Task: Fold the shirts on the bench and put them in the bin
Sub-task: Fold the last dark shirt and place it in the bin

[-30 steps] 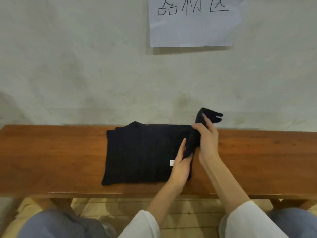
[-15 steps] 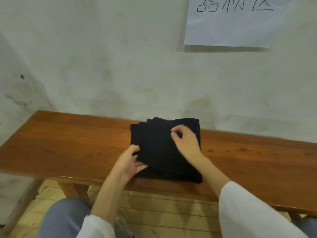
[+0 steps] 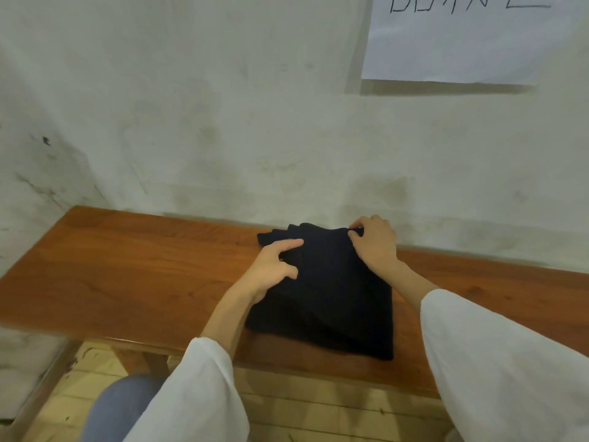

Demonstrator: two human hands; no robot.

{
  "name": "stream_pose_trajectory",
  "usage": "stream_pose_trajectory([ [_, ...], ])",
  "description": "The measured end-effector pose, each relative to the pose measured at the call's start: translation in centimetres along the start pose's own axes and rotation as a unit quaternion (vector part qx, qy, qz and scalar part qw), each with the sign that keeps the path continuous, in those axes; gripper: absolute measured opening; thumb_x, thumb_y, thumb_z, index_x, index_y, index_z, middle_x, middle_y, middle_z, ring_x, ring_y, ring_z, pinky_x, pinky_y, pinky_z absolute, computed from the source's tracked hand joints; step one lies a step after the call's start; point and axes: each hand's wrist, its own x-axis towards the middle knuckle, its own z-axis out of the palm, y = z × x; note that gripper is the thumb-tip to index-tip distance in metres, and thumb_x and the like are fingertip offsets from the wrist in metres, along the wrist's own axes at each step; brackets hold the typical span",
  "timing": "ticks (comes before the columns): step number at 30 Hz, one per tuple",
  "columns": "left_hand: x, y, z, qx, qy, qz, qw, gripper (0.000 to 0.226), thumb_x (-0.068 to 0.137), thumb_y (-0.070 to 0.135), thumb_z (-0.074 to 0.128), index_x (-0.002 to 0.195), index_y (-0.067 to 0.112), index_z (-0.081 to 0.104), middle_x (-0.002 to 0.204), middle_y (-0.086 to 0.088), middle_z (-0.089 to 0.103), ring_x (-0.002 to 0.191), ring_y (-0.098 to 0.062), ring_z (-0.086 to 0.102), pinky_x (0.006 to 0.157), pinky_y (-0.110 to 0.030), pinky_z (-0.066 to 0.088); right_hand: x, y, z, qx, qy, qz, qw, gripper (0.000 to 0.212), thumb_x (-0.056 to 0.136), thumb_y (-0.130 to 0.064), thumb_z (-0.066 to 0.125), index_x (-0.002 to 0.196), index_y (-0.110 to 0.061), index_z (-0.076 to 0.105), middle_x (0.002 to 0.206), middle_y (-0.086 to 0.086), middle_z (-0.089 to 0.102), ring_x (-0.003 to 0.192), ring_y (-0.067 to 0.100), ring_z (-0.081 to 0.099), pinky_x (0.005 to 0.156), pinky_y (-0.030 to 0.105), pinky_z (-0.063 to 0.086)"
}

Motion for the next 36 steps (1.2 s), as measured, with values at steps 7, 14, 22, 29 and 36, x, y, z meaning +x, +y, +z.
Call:
stream_pose_trajectory([
  [7,-4.2,-2.4,-0.3,0.037,0.138,0.139,0.980,0.076,0.077,-0.020,0.052,0.141,0.021,0.043,0.144,0.018,0.034,0.133,0.002,0.029,0.101,-0.004,0.032,-1.2,-2.7,0.4,0.111,0.189,-0.090,0.972,0.016,0.095,-0.024,0.054,0.102,-0.018,0.066,0.100,0.001,0.057,0.096,0.019,0.048,0.090,0.028,0.031],
  [14,-5.2,-4.3,-0.5,0.081,0.137,0.085,0.984,0.064,0.082,-0.009,0.059,0.134,0.025,0.047,0.141,0.010,0.034,0.124,-0.002,0.034,0.088,-0.007,0.039,-2.2,-2.1,2.7,0.012,0.033,-0.113,0.993,0.037,0.097,-0.031,0.048,0.131,-0.017,0.051,0.131,0.006,0.050,0.123,0.026,0.044,0.108,0.038,0.029],
  [22,2.3,-0.8,-2.1,-0.043,0.239,-0.078,0.967,0.025,0.089,0.018,0.061,0.112,0.009,0.055,0.110,-0.004,0.057,0.099,-0.020,0.056,0.084,-0.034,0.048,-4.5,0.7,0.7,0.033,0.020,0.023,0.999,0.054,0.100,-0.037,0.039,0.146,-0.013,0.028,0.153,0.013,0.026,0.143,0.029,0.020,0.117,0.044,0.019],
  [29,2.7,0.9,-1.7,0.048,0.263,0.023,0.963,0.012,0.084,0.006,0.065,0.089,0.014,0.058,0.085,0.004,0.058,0.083,-0.015,0.057,0.070,-0.023,0.041,-6.8,2.0,1.9,0.010,-0.010,0.026,1.000,0.057,0.101,-0.047,0.025,0.151,-0.021,0.018,0.156,0.009,0.023,0.146,0.027,0.011,0.120,0.041,0.006],
  [36,2.1,-1.6,-0.7,0.238,0.323,0.056,0.914,0.039,0.089,0.001,0.051,0.126,0.011,0.045,0.129,-0.015,0.044,0.102,-0.030,0.054,0.082,-0.034,0.046,-7.3,1.4,0.7,0.008,-0.021,0.023,0.999,0.056,0.101,-0.046,0.023,0.152,-0.029,0.008,0.160,0.010,0.006,0.147,0.027,-0.002,0.119,0.043,0.002],
])
